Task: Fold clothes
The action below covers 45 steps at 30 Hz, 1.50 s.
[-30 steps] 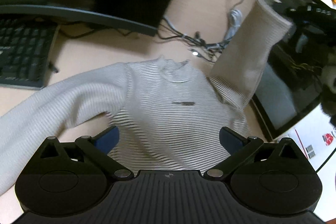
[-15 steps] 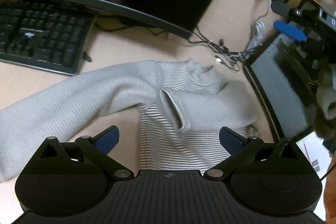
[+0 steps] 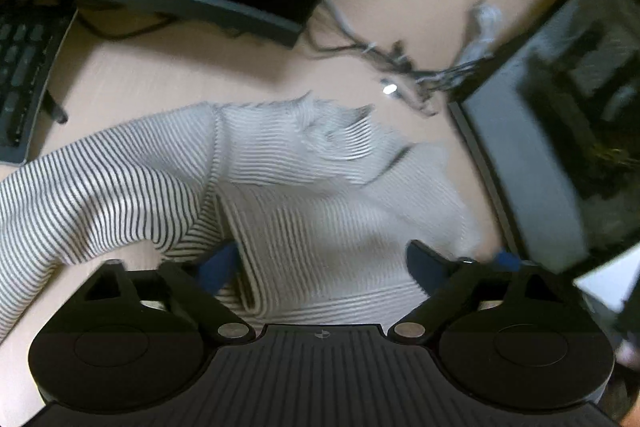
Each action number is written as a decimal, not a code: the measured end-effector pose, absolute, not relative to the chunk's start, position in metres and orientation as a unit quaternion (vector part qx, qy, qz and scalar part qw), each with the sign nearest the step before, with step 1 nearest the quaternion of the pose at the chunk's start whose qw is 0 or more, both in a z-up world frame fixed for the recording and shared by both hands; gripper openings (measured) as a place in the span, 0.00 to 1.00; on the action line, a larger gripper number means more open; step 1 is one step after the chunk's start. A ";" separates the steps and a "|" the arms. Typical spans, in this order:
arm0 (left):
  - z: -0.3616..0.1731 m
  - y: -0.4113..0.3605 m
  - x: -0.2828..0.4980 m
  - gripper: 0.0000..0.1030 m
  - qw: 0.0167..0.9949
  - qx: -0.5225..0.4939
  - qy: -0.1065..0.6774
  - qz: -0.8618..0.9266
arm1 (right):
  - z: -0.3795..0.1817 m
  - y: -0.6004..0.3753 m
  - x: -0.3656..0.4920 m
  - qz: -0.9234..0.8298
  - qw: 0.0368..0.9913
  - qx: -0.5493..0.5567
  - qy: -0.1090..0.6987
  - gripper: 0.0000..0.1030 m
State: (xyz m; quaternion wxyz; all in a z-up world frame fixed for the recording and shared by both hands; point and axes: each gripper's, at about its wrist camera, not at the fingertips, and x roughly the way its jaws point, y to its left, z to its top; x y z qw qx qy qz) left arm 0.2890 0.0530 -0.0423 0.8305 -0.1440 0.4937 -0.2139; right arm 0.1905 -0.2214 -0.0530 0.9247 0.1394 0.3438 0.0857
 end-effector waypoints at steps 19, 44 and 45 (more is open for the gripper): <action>0.046 0.016 0.272 0.07 0.925 0.004 0.302 -0.228 | -0.025 -0.248 0.210 0.058 0.957 0.121 0.258 0.56; -0.019 0.046 0.286 0.07 0.913 -0.051 0.358 -0.187 | -0.061 -0.244 0.306 0.002 0.958 0.041 0.285 0.00; -0.012 0.043 0.285 0.07 0.918 -0.047 0.342 -0.195 | -0.053 -0.251 0.298 -0.017 0.963 0.036 0.265 0.00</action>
